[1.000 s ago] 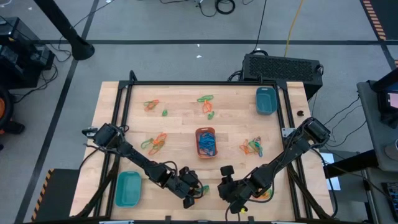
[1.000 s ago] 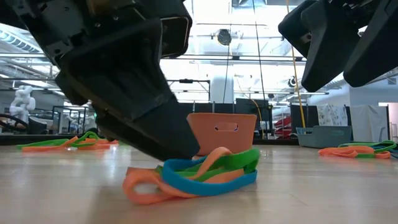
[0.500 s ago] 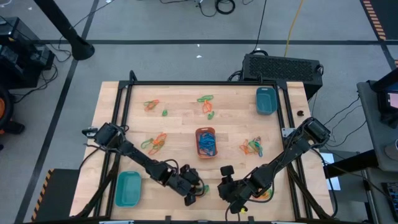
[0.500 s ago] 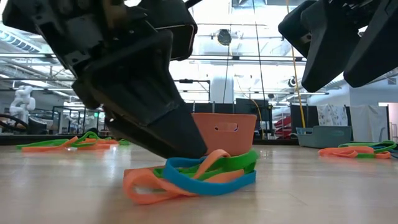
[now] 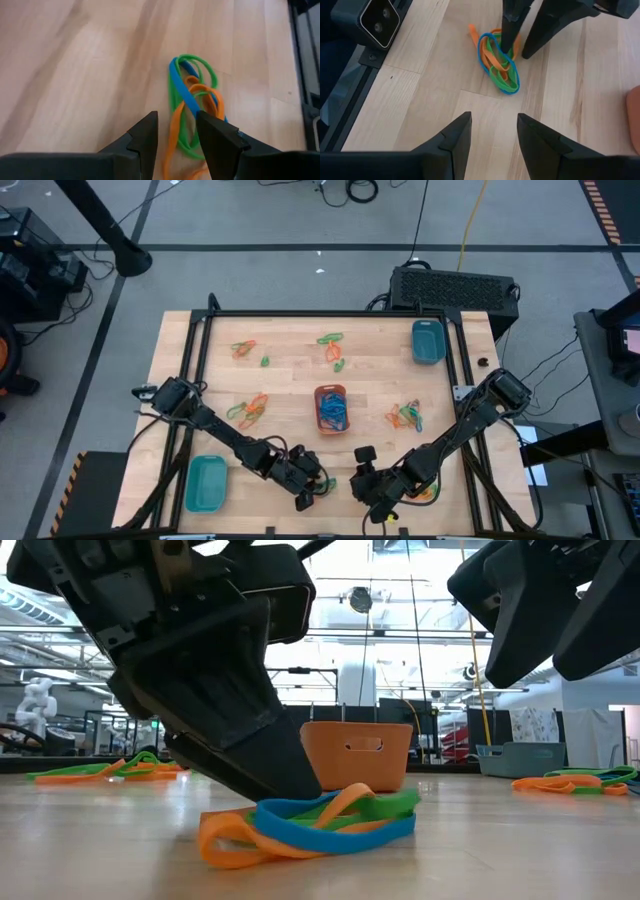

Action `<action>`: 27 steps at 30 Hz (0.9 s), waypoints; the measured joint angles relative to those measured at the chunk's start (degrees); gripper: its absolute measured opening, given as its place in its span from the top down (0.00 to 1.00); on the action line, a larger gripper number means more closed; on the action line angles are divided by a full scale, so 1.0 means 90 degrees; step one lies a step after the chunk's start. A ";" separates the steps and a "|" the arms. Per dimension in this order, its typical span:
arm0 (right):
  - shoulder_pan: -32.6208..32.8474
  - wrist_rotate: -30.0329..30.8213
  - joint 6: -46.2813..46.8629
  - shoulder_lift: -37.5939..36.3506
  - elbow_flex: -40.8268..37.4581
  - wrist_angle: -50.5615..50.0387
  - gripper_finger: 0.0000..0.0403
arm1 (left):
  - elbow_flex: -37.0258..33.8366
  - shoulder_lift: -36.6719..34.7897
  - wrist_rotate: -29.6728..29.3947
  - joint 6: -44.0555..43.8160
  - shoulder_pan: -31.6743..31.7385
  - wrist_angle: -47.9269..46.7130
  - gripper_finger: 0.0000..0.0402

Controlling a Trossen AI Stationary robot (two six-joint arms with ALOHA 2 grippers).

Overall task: Sort rubber bands into baskets
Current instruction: Put the blue rubber band into the orange bin

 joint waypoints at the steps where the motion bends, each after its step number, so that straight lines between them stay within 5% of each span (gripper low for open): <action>1: 0.0001 0.0000 0.0000 0.0000 0.0000 0.0000 0.63 | 0.0000 0.0000 0.0068 0.0000 0.0000 0.0000 0.65; 27: 0.0000 -0.0002 0.0000 0.0000 0.0000 0.0000 0.63 | 0.0000 -0.0010 0.0525 0.0513 0.0010 0.0714 0.65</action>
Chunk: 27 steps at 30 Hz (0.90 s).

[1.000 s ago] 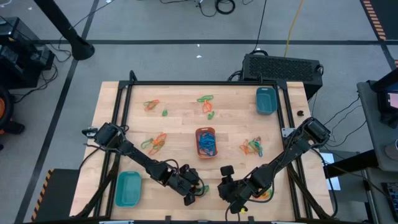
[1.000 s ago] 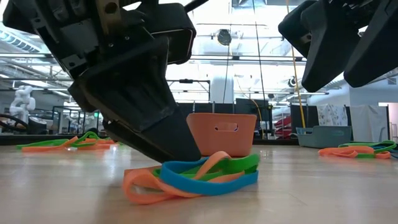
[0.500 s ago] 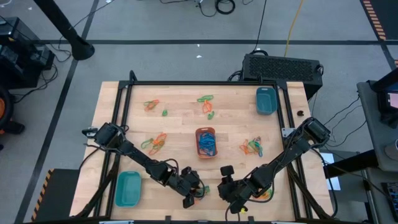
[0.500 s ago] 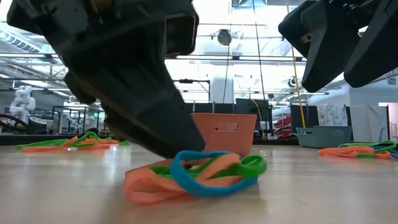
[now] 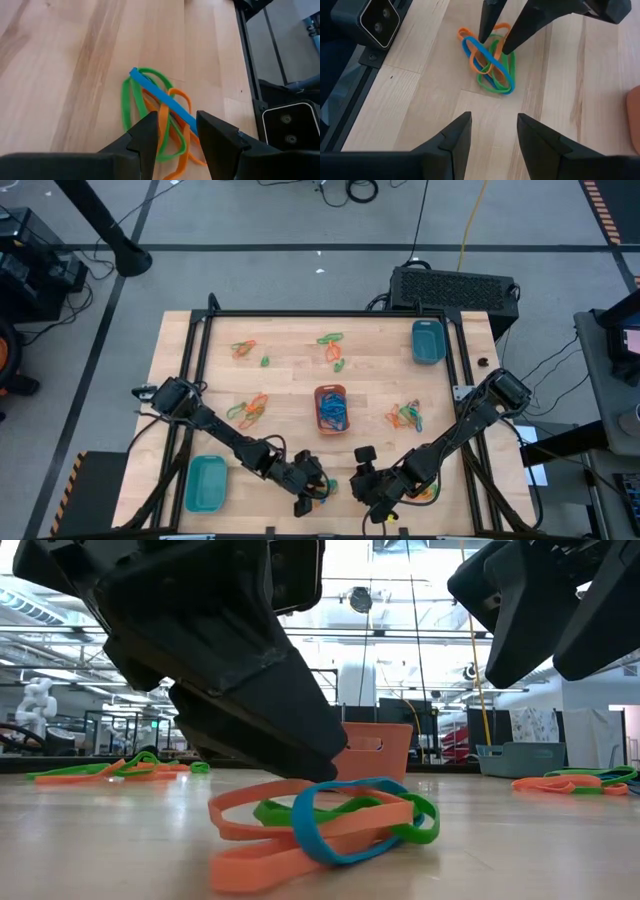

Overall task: Sort rubber bands into baskets
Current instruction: Put the blue rubber band into the orange bin

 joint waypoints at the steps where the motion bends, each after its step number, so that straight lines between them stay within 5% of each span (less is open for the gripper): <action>1: -0.0001 0.0000 0.0000 0.0000 0.0000 0.0000 0.63 | 0.0000 0.0000 -0.0036 0.0005 0.0017 0.0000 0.65; 27: -0.0001 0.0000 0.0000 0.0000 0.0000 0.0000 0.63 | -0.0002 0.0000 -0.0161 -0.0861 0.0277 -0.0026 0.65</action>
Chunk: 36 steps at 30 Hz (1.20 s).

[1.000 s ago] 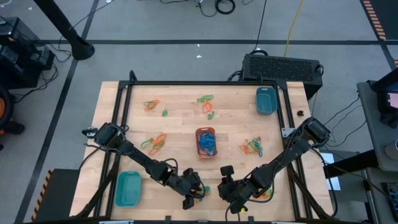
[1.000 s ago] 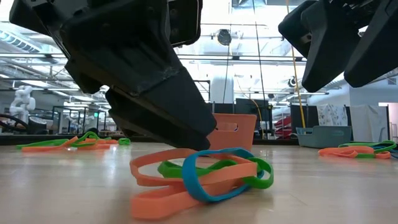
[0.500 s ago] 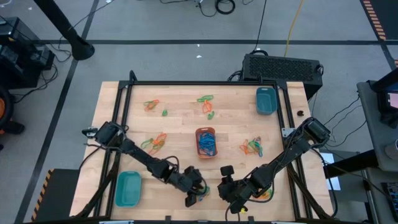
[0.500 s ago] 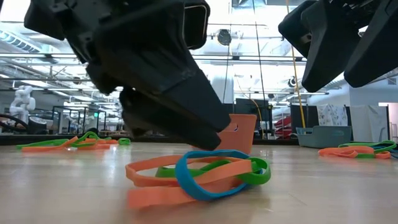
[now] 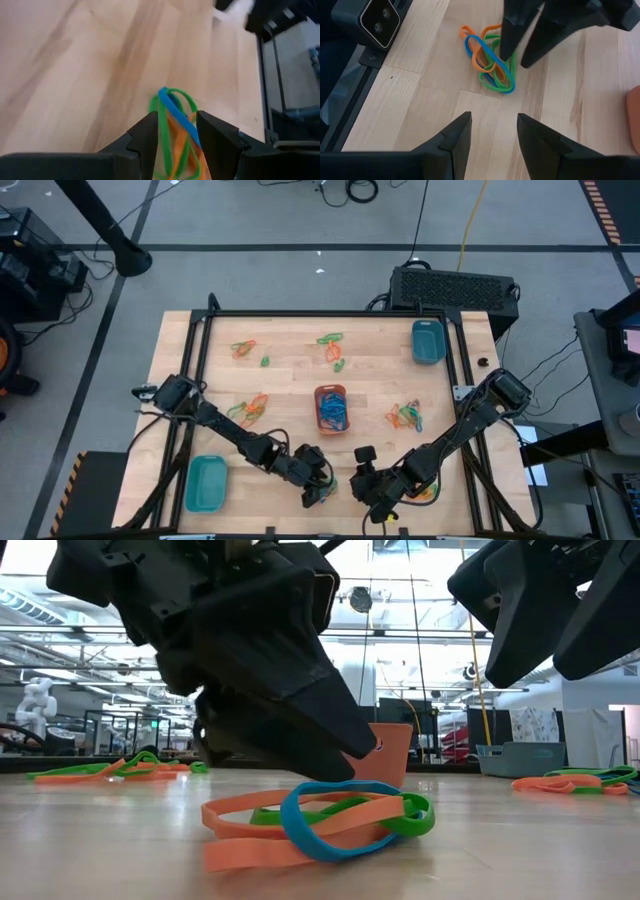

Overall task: Sort rubber bands into baskets
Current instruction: Put the blue rubber band into the orange bin

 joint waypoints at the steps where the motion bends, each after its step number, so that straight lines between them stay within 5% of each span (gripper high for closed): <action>1: 0.0000 0.0000 0.0000 0.0000 0.0000 0.0000 0.63 | 0.0000 0.0000 -0.0050 -0.0024 0.0010 -0.0006 0.65; 36: 0.0002 -0.0002 -0.0002 0.0000 -0.0002 -0.0002 0.63 | 0.0005 0.0357 0.0196 -0.0133 0.0159 0.0577 0.65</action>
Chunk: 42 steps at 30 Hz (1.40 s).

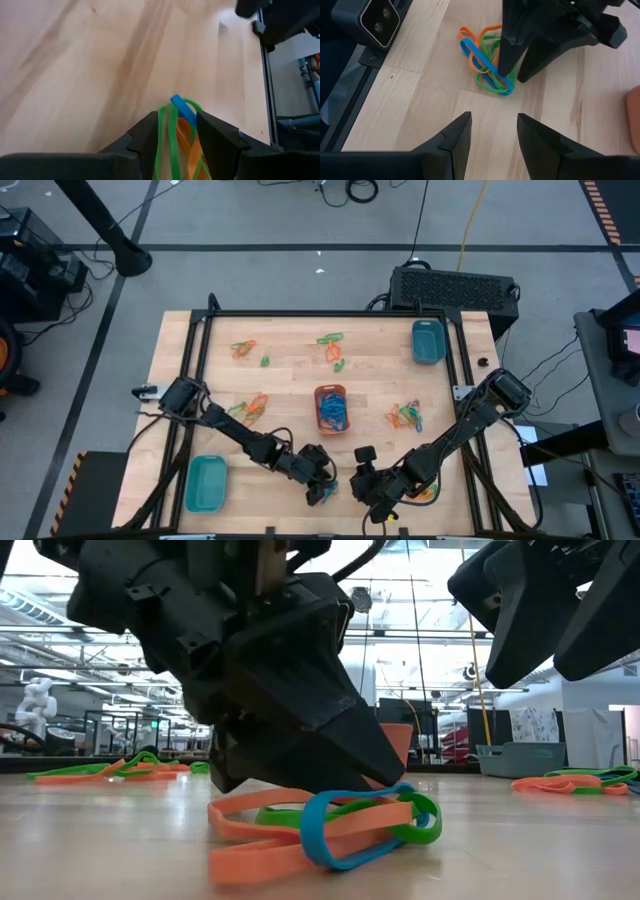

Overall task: Sort rubber bands into baskets
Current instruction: Put the blue rubber band into the orange bin

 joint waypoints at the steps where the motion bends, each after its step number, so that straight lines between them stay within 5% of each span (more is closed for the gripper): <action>1: 0.0000 0.0000 0.0000 0.0000 0.0000 0.0000 0.63 | 0.0000 0.0000 0.0000 0.0000 0.0020 0.0000 0.65; 42: -0.0002 0.0000 0.0000 0.0000 0.0000 0.0000 0.63 | -0.0002 -0.0015 0.0430 -0.0240 -0.0041 0.0165 0.65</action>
